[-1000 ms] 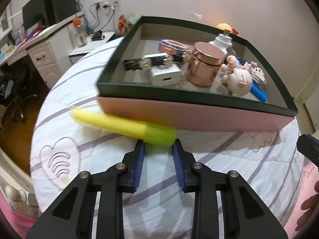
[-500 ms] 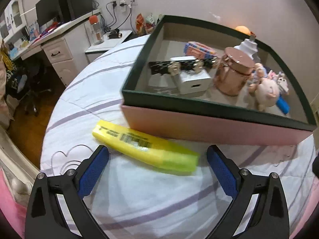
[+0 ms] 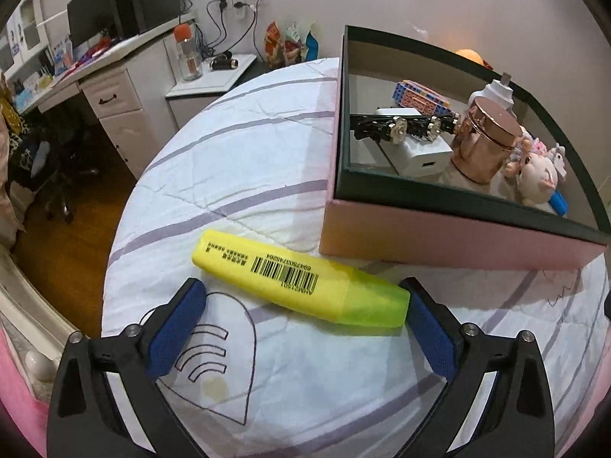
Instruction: Organize rigid objects
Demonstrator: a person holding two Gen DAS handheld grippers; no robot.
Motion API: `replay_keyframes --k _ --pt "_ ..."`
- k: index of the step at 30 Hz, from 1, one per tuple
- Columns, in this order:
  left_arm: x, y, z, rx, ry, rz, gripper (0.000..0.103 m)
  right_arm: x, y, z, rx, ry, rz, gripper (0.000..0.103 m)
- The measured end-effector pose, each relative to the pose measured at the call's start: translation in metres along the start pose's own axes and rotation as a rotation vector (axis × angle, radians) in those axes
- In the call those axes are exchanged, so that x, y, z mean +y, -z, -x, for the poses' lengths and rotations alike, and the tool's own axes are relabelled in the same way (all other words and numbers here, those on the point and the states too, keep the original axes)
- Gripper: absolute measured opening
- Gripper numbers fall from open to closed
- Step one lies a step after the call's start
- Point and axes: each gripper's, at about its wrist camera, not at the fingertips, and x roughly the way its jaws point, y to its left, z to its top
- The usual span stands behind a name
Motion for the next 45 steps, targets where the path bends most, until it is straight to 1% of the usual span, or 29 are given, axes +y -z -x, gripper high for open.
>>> replay_keyframes --k 4,6,9,11,12,14,16,18,20,23,27,28,29,30,31,35,40,41,42,43,45 --pt "-0.001 0.002 0.004 -0.012 0.015 -0.011 0.091 0.001 0.0 0.001 -0.003 0.004 0.0 0.103" --pt "-0.001 0.0 0.005 -0.017 0.024 -0.02 0.082 0.002 0.0 0.002 -0.004 0.004 0.001 0.103" --pt "-0.002 0.0 0.007 -0.024 0.04 -0.037 0.072 0.004 0.0 0.003 -0.005 0.005 0.007 0.103" --pt "-0.001 0.0 0.009 -0.024 0.051 -0.042 0.067 0.006 0.0 0.004 -0.006 0.005 0.008 0.103" --pt "0.0 0.0 0.01 -0.025 0.057 -0.044 0.066 0.007 0.0 0.004 -0.006 0.005 0.009 0.103" --pt "0.003 0.0 0.01 -0.022 0.066 -0.045 0.066 0.009 0.0 0.004 -0.005 0.004 0.013 0.103" --pt "0.005 0.001 0.011 -0.022 0.055 -0.047 0.07 0.012 0.0 0.003 -0.002 0.001 0.021 0.103" --pt "0.007 0.001 0.01 -0.023 0.034 -0.04 0.08 0.016 0.0 0.003 0.0 -0.006 0.03 0.103" --pt "0.012 0.0 0.009 -0.022 0.04 -0.023 0.081 0.02 0.0 0.003 -0.002 -0.009 0.037 0.103" --pt "0.016 0.002 0.01 -0.023 0.043 -0.03 0.072 0.022 0.001 0.004 -0.003 -0.009 0.042 0.103" --pt "0.026 0.006 0.014 -0.022 0.013 -0.026 0.071 0.023 0.002 0.005 -0.003 -0.007 0.036 0.103" --pt "0.029 0.007 0.015 -0.025 -0.001 -0.019 0.071 0.024 0.002 0.005 -0.002 -0.007 0.037 0.103" --pt "0.031 0.008 0.017 -0.028 -0.013 -0.012 0.074 0.024 0.002 0.005 -0.002 -0.006 0.039 0.103" --pt "0.033 0.008 0.017 -0.03 -0.027 -0.002 0.079 0.025 0.002 0.005 -0.002 -0.008 0.04 0.103" --pt "0.036 0.007 0.016 -0.032 -0.042 0.011 0.081 0.026 0.002 0.005 -0.001 -0.01 0.042 0.103" --pt "0.041 0.003 0.011 -0.039 -0.071 0.053 0.088 0.03 0.003 0.003 0.002 -0.014 0.049 0.103" --pt "0.041 -0.004 0.002 -0.045 -0.098 0.077 0.088 0.033 0.002 0.003 0.003 -0.018 0.059 0.103" --pt "0.042 -0.005 0.001 -0.046 -0.099 0.079 0.086 0.033 0.002 0.003 0.004 -0.015 0.059 0.103" --pt "0.042 -0.006 0.0 -0.048 -0.098 0.08 0.078 0.033 0.002 0.003 0.003 -0.014 0.058 0.103" --pt "0.042 -0.007 0.0 -0.051 -0.094 0.078 0.074 0.032 0.002 0.003 0.004 -0.013 0.057 0.103" --pt "0.043 -0.008 0.002 -0.062 -0.074 0.07 0.054 0.032 0.001 0.002 0.005 -0.012 0.055 0.103"
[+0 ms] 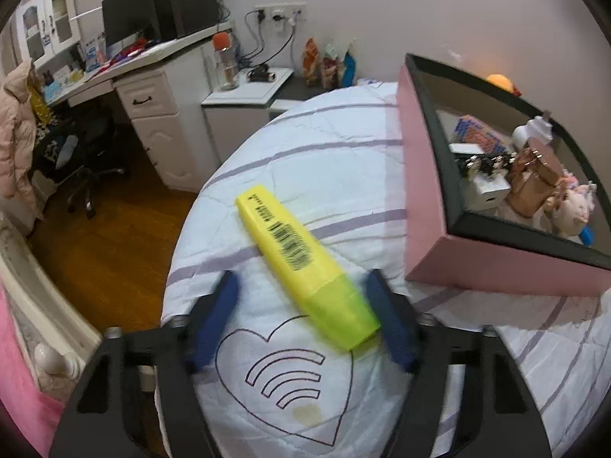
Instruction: Organize rigid objects
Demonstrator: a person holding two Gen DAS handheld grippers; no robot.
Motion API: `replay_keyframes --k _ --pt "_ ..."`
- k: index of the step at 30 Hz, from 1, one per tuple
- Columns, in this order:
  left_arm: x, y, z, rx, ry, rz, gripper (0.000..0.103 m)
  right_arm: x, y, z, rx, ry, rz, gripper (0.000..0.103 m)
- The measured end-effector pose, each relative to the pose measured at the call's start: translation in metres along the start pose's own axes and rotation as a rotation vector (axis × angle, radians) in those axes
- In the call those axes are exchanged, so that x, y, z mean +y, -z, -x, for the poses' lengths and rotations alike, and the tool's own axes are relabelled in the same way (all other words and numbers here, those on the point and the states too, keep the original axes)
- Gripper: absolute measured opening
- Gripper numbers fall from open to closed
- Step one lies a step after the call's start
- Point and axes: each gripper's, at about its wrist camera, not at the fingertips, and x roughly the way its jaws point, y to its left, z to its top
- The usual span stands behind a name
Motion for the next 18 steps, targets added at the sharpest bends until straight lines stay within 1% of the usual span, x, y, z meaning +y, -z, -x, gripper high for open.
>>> replay_keyframes --k 1,3,5,12,18 --pt "0.001 -0.001 0.001 -0.001 0.008 -0.004 0.049 0.0 0.0 0.0 0.001 0.001 -0.001 0.103" --pt "0.002 -0.001 0.003 0.001 0.022 -0.015 0.034 0.0 0.0 0.0 0.0 0.002 -0.001 0.103" --pt "0.006 -0.002 0.004 0.006 0.048 -0.016 0.027 0.0 0.0 0.0 0.001 0.001 -0.001 0.103" --pt "-0.003 0.006 0.016 -0.013 0.082 -0.068 0.027 0.001 0.0 0.0 -0.001 0.0 0.003 0.103" --pt "-0.008 0.011 0.033 -0.041 0.094 -0.082 0.027 0.0 0.001 0.004 -0.011 0.004 -0.004 0.103"
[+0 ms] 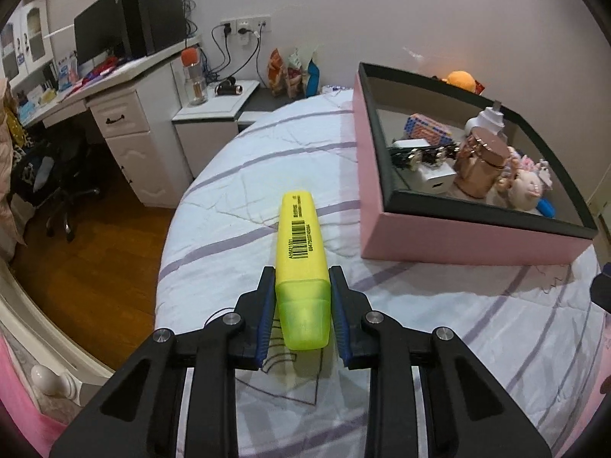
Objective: Organize rigid objects
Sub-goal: 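Lift the highlighter into the box and open the left gripper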
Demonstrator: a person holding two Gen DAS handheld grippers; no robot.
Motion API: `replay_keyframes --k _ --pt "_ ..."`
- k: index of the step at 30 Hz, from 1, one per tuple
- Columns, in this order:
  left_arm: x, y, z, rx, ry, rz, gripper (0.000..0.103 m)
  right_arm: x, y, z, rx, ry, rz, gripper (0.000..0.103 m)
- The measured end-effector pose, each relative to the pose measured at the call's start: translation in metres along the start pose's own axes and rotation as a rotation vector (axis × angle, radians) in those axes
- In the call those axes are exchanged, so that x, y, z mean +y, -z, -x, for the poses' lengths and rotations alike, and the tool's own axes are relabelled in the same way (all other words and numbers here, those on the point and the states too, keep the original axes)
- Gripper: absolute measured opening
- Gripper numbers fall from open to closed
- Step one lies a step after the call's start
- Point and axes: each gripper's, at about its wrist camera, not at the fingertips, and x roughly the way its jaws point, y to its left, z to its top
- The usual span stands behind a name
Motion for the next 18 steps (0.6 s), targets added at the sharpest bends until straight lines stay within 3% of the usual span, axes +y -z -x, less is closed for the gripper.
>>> replay_keyframes --k 18 --pt "-0.02 -0.025 0.073 -0.152 0.031 -0.025 0.027 -0.011 0.002 0.014 -0.035 -0.018 -0.028 0.103"
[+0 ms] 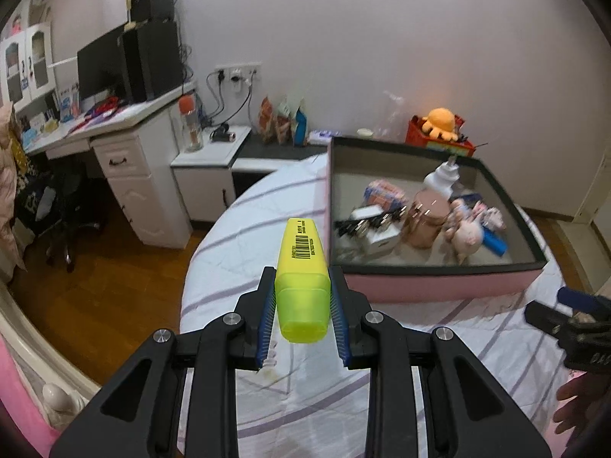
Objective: Organize rigid objects
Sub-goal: 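Lift the highlighter into the box and open the left gripper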
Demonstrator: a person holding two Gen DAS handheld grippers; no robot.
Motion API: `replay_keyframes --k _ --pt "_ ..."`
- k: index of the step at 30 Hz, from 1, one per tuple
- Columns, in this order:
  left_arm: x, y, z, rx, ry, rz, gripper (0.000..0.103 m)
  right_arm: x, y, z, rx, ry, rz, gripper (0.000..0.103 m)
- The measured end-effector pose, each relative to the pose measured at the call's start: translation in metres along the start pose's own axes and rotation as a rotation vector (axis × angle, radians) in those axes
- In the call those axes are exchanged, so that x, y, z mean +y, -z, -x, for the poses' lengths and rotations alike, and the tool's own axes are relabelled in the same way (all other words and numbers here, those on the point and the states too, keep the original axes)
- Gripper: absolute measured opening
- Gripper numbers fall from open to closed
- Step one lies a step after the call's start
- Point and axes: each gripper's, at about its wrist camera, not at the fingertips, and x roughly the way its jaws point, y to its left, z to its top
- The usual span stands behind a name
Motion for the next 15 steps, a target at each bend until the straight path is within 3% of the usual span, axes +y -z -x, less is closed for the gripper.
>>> replay_keyframes --k 8,15 --pt "-0.041 -0.032 -0.017 -0.032 0.086 -0.044 0.027 -0.01 -0.005 0.004 -0.016 0.011 -0.02 0.103" --pt "-0.065 -0.054 -0.072 0.036 0.132 -0.063 0.027 -0.031 -0.019 0.002 -0.032 0.045 -0.065 0.103"
